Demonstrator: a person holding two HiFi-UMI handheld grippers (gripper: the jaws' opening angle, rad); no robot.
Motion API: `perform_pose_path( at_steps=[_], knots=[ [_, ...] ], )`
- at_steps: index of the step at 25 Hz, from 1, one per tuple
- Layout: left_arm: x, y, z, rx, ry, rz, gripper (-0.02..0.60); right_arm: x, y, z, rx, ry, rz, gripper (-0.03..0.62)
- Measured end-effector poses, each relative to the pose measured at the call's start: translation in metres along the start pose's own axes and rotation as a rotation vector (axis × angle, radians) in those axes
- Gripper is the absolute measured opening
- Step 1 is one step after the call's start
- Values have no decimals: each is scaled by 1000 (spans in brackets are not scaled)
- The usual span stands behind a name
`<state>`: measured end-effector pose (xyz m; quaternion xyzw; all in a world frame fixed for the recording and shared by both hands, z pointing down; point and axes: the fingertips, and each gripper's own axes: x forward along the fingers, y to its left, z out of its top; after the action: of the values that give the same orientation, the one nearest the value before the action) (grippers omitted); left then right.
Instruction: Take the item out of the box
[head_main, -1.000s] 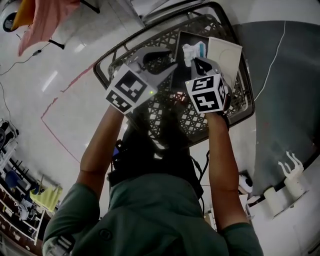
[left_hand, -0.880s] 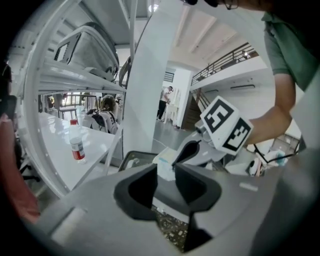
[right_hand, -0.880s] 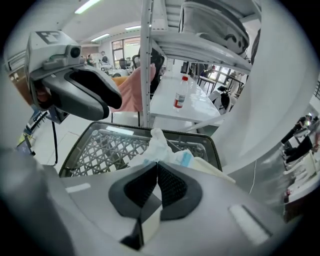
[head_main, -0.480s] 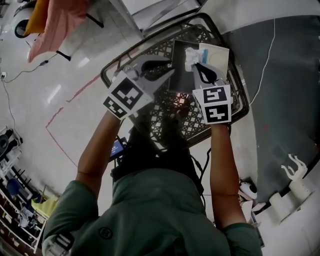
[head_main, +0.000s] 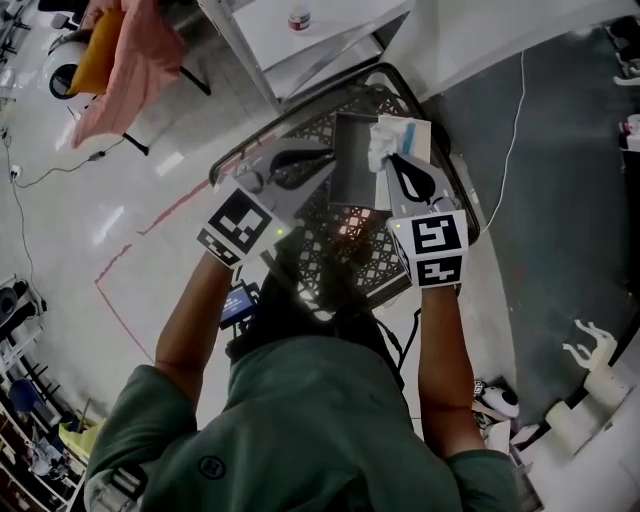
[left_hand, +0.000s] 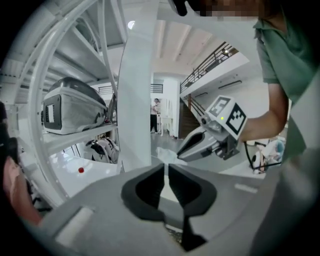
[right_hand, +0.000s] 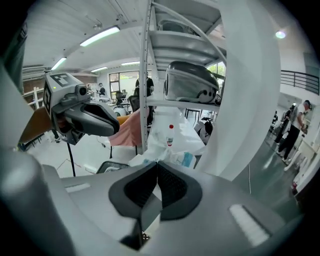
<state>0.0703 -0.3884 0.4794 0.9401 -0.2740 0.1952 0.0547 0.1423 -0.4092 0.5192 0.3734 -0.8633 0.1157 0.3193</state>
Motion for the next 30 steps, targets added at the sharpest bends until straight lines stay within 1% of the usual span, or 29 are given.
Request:
perform_pose_path(
  at_steps=[5, 10, 17, 21, 30],
  knots=[
    [-14, -15, 30, 29, -22, 12, 26, -40, 3, 27, -19, -69, -5, 11],
    [-25, -21, 54, 55, -54, 31, 26, -69, 5, 46, -43, -125, -9, 11],
    [-46, -31, 84, 93, -88, 40, 25, -110, 20, 79, -68, -210, 4, 9],
    [-55, -37, 96, 110, -100, 37, 23, -129, 26, 93, -75, -252, 6, 9],
    [-62, -50, 103, 106, -106, 25, 23, -153, 31, 105, -81, -275, -2, 10]
  ],
)
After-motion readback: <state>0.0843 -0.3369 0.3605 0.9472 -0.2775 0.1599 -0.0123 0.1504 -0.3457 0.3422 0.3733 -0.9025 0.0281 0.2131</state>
